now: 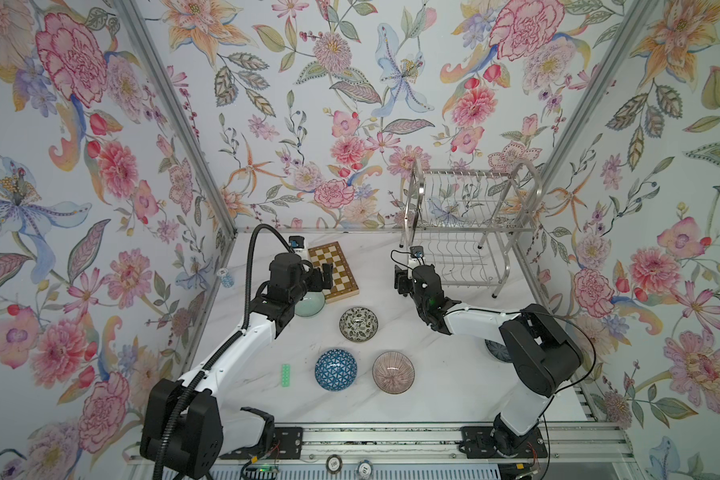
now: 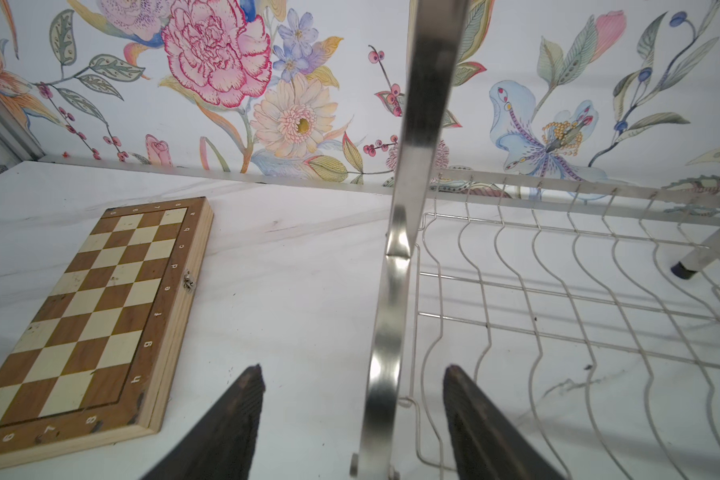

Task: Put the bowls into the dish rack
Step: 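Swing the right gripper past the dish rack toward the leaf-pattern bowl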

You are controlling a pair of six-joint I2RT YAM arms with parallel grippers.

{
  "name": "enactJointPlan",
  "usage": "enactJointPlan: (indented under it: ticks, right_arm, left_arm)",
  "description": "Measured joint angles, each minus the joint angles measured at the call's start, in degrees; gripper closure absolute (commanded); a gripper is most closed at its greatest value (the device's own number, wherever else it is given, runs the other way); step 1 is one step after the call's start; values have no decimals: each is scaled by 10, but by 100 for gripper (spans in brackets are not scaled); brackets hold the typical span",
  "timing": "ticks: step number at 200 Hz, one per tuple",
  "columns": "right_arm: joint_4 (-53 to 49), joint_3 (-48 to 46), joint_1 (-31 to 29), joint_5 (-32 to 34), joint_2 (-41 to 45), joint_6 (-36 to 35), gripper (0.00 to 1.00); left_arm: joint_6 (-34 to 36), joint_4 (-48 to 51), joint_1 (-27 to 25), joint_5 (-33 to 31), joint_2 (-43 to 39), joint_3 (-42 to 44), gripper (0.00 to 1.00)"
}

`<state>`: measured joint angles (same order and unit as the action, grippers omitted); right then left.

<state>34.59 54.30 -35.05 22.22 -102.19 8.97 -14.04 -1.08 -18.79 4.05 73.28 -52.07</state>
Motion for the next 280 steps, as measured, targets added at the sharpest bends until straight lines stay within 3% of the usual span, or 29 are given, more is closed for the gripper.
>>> enactJointPlan:
  ticks: [101, 149, 280]
  right_arm:
    - [-14, 35, 2, 7, -39, 15, 68]
    - [-20, 39, -3, 3, -42, 11, 77]
    - [-47, 53, -102, 64, -44, 31, 80]
  left_arm:
    - [0, 0, 0, 0, 0, 0, 1]
    - [0, 0, 0, 0, -3, 0, 1]
    - [0, 0, 0, -3, -7, 0, 1]
